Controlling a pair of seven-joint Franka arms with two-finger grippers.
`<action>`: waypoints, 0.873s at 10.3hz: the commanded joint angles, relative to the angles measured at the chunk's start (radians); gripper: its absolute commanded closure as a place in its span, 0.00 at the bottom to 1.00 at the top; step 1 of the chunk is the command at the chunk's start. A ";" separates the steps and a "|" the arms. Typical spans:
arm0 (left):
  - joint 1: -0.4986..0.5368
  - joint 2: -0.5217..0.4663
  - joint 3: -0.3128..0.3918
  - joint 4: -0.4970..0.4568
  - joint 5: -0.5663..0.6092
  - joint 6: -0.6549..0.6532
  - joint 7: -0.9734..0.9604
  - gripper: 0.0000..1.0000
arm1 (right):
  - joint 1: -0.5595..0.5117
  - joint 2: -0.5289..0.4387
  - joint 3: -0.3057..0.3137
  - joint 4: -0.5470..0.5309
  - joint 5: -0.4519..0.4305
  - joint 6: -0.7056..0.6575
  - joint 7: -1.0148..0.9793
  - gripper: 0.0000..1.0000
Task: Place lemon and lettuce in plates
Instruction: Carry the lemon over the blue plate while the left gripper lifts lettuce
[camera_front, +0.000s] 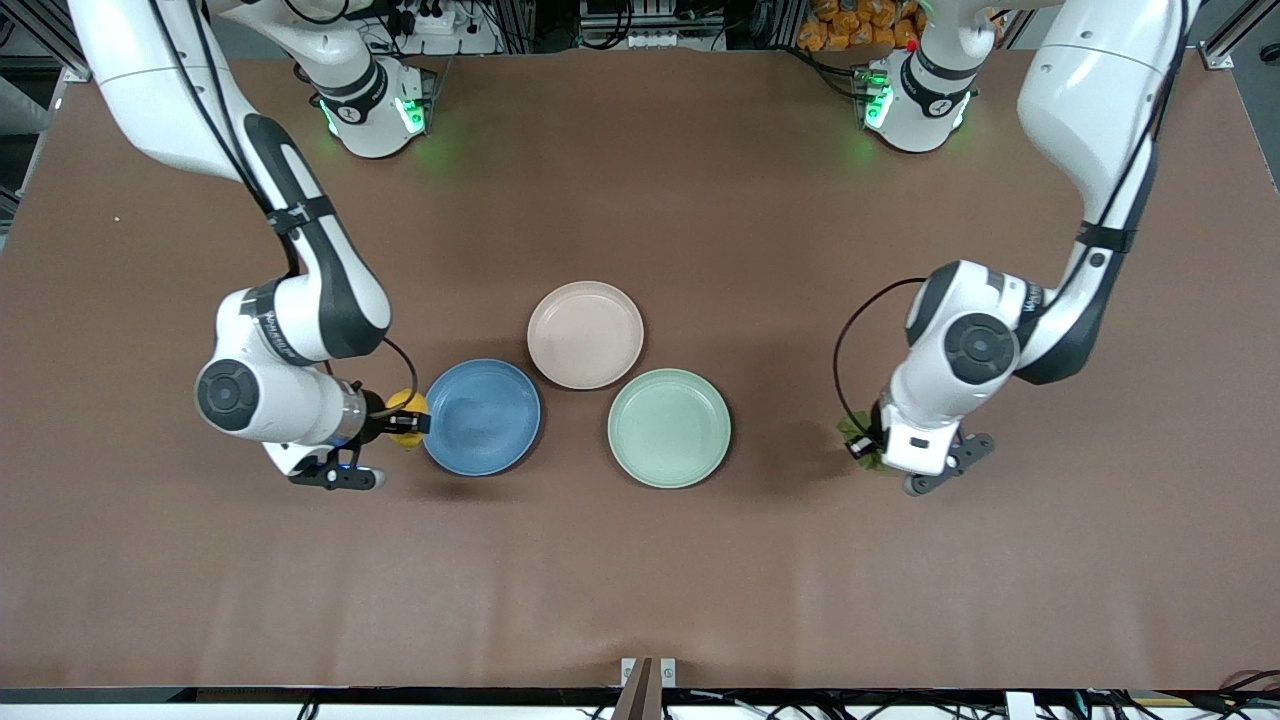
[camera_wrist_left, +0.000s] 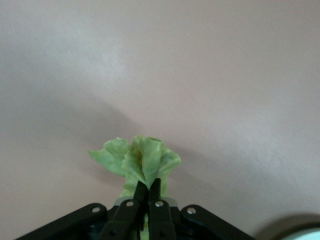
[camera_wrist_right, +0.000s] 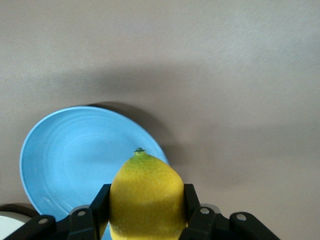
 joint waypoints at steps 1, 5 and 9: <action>-0.059 -0.022 -0.001 -0.016 0.016 -0.014 -0.116 1.00 | 0.032 0.011 -0.006 0.006 0.018 0.016 0.043 0.65; -0.137 -0.026 -0.015 -0.008 0.015 -0.014 -0.245 1.00 | 0.067 0.050 -0.004 0.004 0.019 0.079 0.091 0.65; -0.136 -0.030 -0.093 0.001 0.015 -0.014 -0.338 1.00 | 0.097 0.080 -0.006 0.000 0.019 0.132 0.132 0.65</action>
